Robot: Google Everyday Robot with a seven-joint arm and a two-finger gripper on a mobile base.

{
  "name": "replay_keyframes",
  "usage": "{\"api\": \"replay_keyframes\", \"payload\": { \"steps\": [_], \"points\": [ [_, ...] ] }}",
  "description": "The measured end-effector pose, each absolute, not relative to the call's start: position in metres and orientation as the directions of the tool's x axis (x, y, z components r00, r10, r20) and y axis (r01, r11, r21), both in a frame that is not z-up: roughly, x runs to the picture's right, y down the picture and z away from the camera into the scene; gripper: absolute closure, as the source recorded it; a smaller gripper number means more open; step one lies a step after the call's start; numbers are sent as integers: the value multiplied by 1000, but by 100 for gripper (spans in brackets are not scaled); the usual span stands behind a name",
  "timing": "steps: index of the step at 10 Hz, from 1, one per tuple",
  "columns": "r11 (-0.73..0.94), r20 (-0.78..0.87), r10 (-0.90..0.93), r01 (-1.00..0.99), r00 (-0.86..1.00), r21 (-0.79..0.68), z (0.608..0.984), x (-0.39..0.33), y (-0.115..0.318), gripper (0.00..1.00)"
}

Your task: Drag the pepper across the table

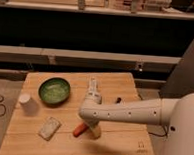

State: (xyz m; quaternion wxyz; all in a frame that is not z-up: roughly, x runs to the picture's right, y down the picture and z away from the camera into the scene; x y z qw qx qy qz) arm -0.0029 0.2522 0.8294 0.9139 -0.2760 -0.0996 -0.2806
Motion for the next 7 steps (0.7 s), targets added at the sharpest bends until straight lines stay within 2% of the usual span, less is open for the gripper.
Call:
{"api": "replay_keyframes", "payload": {
  "steps": [7],
  "points": [
    [705, 427, -360, 542, 829, -458, 816, 13, 246, 20]
  ]
}}
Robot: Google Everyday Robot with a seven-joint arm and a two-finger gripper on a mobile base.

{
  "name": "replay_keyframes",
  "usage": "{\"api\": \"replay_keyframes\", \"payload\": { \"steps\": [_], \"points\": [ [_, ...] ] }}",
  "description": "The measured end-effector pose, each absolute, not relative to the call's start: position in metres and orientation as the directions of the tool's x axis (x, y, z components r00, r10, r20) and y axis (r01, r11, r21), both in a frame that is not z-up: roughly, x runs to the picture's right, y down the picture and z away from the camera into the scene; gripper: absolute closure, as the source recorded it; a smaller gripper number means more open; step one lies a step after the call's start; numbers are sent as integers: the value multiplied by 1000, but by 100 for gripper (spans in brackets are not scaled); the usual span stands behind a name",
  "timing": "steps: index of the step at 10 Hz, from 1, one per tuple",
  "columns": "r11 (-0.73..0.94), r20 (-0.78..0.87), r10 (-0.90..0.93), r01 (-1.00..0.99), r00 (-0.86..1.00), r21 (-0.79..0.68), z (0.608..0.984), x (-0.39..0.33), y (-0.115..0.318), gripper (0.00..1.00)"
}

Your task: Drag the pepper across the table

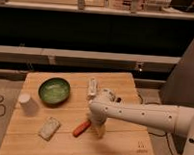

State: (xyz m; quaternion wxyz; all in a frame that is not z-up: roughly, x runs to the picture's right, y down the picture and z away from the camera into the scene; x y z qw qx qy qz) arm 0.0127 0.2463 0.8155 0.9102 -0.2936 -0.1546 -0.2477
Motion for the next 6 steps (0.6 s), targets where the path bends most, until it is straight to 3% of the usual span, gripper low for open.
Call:
{"api": "replay_keyframes", "payload": {
  "steps": [6],
  "points": [
    [683, 448, -350, 551, 823, -480, 810, 8, 244, 20]
  ]
}}
